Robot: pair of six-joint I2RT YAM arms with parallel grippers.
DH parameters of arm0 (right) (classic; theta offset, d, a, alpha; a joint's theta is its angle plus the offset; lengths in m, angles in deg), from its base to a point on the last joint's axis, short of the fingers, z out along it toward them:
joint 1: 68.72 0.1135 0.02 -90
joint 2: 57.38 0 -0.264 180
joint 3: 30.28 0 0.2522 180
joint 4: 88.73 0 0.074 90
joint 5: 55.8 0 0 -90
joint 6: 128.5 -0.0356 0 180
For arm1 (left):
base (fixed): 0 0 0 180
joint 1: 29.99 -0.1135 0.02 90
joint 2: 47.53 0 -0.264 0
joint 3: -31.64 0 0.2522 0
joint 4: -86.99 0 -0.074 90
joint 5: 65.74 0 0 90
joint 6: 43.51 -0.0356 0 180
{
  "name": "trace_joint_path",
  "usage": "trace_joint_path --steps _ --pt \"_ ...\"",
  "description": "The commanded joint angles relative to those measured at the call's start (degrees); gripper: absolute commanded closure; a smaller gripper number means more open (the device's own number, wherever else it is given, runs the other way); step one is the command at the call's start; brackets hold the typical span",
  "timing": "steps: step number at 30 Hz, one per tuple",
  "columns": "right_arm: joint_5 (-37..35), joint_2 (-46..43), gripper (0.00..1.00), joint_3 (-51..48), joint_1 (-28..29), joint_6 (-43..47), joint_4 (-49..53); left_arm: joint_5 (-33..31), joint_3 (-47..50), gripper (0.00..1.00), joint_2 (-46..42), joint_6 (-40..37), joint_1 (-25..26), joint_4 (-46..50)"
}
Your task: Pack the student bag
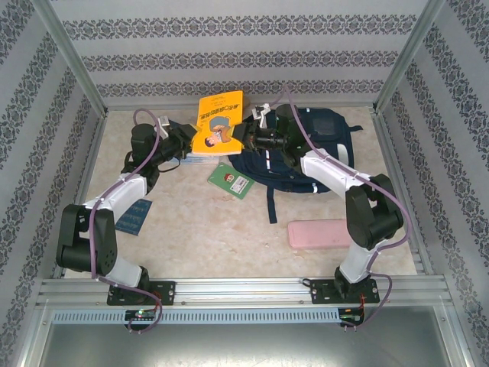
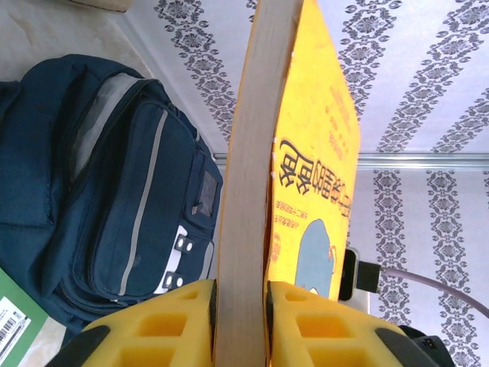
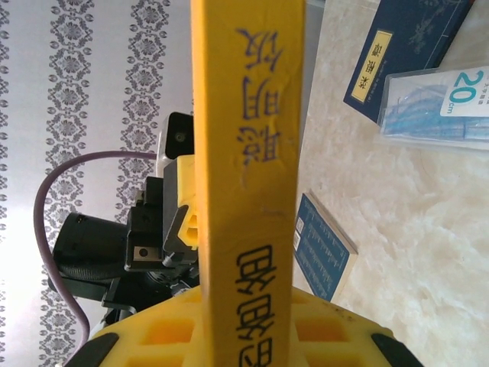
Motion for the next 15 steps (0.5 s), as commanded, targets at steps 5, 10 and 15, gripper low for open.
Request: trace_joint_path --steps 5,10,15 --pt "4.81 0.83 1.00 0.79 1.27 0.48 -5.41 2.22 -2.96 1.00 -1.08 1.00 0.61 -5.28" --pt "4.94 1.58 0.99 1.01 0.94 1.23 -4.34 2.88 -3.33 1.00 -0.50 1.19 0.53 -5.86" --pt "-0.90 0.20 0.63 1.79 -1.11 11.52 8.95 1.94 -2.40 1.00 -1.97 -0.75 -1.08 -3.29"
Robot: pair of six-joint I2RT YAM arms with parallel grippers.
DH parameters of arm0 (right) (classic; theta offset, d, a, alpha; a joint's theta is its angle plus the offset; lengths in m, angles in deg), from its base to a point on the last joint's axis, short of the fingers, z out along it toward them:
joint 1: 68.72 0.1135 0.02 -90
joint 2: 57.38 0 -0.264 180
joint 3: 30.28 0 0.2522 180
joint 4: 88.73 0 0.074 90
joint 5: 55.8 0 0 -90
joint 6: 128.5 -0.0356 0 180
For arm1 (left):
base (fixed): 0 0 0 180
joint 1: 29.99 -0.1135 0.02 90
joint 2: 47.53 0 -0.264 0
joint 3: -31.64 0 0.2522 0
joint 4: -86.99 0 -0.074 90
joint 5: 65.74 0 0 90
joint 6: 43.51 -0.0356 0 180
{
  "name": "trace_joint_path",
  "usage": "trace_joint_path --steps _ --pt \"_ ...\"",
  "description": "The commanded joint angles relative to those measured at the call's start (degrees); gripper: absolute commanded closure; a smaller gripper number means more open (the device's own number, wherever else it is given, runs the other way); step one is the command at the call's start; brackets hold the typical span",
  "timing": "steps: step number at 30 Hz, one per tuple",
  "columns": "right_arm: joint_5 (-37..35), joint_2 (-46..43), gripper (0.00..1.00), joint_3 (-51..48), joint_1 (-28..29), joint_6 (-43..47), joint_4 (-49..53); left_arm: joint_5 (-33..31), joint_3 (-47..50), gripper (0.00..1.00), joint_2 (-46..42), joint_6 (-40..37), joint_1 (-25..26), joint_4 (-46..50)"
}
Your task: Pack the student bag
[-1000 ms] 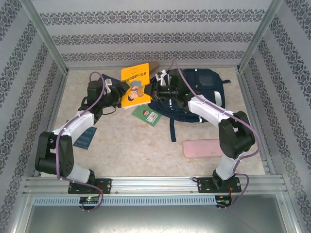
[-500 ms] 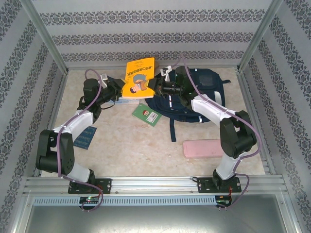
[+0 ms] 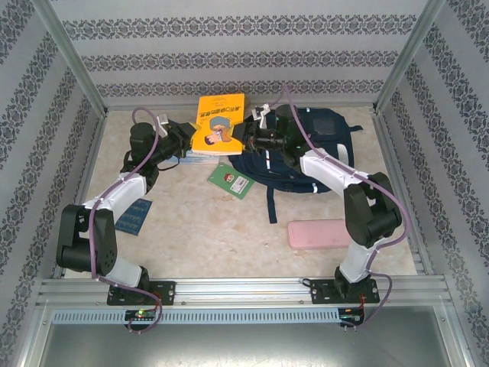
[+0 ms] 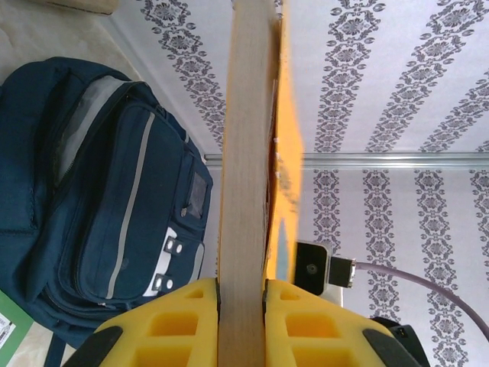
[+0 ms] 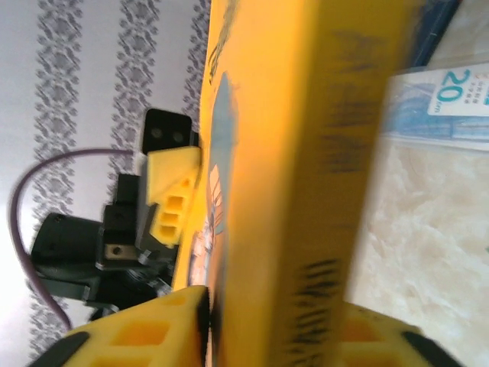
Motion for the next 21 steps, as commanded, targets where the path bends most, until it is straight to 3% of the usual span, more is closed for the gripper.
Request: trace_joint_path --steps 1,4,10,21 --pt "-4.46 -1.73 0.61 2.41 -0.92 12.11 12.06 1.37 -1.65 1.00 -2.59 -2.25 -1.12 -1.28" --pt "-17.49 -2.53 0.57 7.59 -1.06 25.51 31.08 -0.62 -1.98 1.00 -5.50 -8.47 -1.81 7.17" --pt "-38.43 2.28 0.57 16.19 -0.53 38.67 47.67 -4.43 -2.77 1.00 -11.07 -18.70 -3.30 20.96" --pt "-60.35 22.43 0.60 39.08 5.91 49.21 62.34 -5.14 -0.26 1.00 -15.51 -20.90 -4.71 24.60"
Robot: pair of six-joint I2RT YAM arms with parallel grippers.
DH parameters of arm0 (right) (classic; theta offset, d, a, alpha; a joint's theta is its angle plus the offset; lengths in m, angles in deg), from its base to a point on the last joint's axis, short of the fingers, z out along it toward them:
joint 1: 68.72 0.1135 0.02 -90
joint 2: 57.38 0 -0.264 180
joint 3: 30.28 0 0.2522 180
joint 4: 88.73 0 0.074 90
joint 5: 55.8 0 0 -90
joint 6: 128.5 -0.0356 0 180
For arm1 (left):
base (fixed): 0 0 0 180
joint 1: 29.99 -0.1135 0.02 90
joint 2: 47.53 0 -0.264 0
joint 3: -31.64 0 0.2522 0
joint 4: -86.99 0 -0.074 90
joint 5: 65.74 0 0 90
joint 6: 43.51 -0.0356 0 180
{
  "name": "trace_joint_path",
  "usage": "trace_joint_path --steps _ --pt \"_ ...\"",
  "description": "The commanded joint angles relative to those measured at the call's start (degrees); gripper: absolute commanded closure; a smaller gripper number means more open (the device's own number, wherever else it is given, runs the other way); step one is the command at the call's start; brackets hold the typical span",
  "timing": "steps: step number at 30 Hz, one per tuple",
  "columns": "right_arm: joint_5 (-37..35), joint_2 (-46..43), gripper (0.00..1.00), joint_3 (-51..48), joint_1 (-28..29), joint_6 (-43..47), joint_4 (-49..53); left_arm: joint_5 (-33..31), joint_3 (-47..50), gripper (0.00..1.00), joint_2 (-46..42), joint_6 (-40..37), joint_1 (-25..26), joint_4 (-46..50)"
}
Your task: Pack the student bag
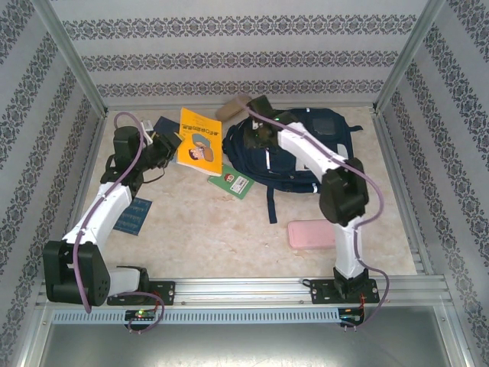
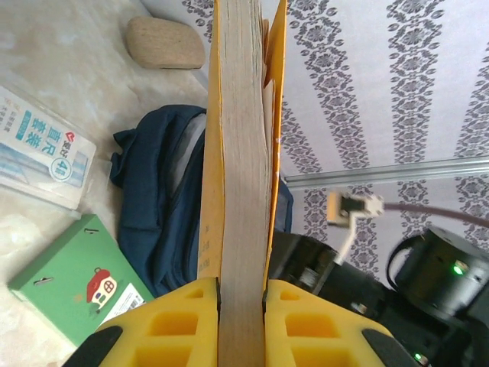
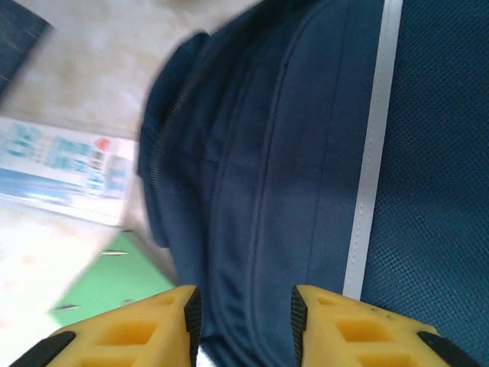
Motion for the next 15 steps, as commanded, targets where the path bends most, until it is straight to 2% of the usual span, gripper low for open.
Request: trace_joint_path --steps 1,7,10,12,15 --pt "-9.47 4.83 0.59 5.63 1.94 4.74 7.12 0.33 0.17 1.00 -2.90 -1.85 -0.58 -1.42" --pt "-12.20 13.42 0.57 13.44 1.53 3.73 11.04 0.13 1.81 1.00 -5.51 -2.31 -0.58 -0.34" --pt "-12.10 15.38 0.61 14.60 1.53 4.15 10.69 0.12 2.24 1.00 -6.24 -2.77 -0.58 0.30" --pt "-12.82 16.30 0.68 15.08 1.45 4.24 10.84 0.37 2.42 1.00 -6.35 -2.86 -0.62 0.26" --pt "-12.54 15.82 0.91 14.28 1.31 4.13 11.25 0.29 2.39 1.00 -6.35 -3.02 -0.58 0.28"
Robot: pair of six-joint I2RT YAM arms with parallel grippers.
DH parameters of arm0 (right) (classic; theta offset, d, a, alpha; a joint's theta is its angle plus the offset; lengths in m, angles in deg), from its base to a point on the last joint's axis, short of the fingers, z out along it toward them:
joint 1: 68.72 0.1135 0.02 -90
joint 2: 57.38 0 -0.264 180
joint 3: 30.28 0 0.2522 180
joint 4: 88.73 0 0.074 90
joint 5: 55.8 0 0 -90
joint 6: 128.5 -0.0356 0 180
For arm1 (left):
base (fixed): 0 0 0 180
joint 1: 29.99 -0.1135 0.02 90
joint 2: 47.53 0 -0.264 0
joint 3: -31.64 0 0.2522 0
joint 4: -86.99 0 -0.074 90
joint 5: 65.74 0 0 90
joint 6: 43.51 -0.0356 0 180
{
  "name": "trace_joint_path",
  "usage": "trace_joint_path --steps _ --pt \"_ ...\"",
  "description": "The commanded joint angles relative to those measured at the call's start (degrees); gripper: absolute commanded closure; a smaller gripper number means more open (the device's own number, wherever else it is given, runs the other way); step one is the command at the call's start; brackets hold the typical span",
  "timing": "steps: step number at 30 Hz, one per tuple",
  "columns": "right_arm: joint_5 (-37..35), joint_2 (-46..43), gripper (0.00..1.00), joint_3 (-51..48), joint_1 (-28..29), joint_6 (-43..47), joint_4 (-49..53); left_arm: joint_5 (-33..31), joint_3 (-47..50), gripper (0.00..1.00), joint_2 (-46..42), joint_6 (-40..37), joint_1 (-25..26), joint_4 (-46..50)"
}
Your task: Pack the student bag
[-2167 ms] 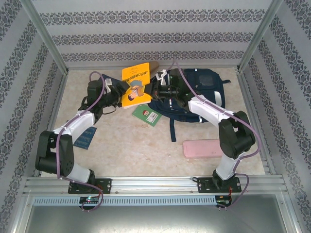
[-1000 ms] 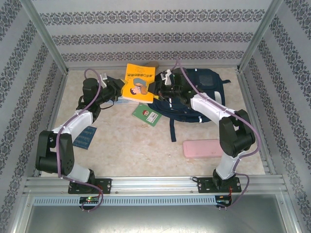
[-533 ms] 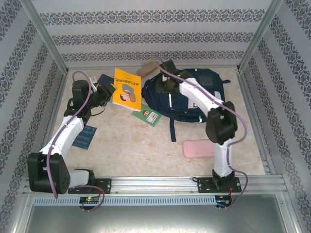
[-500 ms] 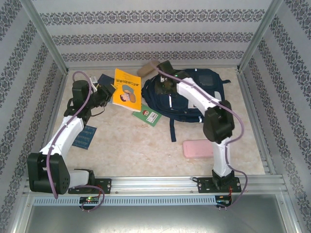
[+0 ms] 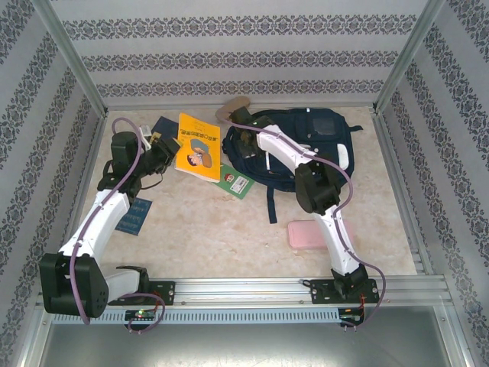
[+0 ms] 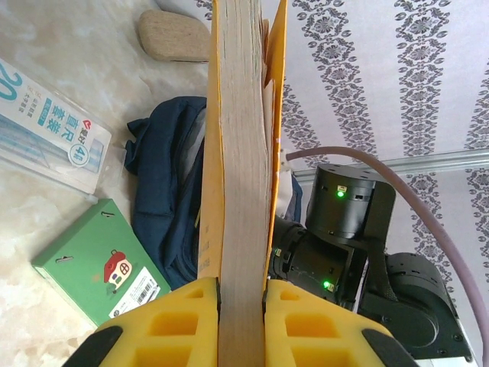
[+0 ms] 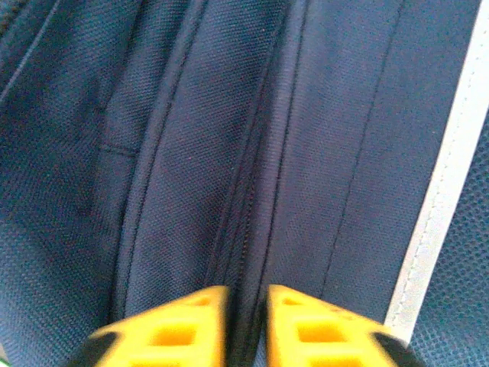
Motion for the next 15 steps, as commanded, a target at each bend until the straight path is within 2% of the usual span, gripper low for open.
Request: trace_joint_path --steps 1,8,15 --pt "-2.32 -0.51 1.00 0.27 -0.58 0.50 2.03 0.90 0.03 1.00 -1.96 -1.63 -0.58 -2.62" --pt "0.48 -12.43 1.00 -5.83 -0.73 -0.27 -1.18 0.00 -0.21 1.00 0.11 -2.63 0.10 -4.82" --pt "5.14 -24.70 1.00 -7.19 -2.55 -0.52 -1.34 -2.23 -1.45 1.00 6.09 -1.91 3.77 -10.86"
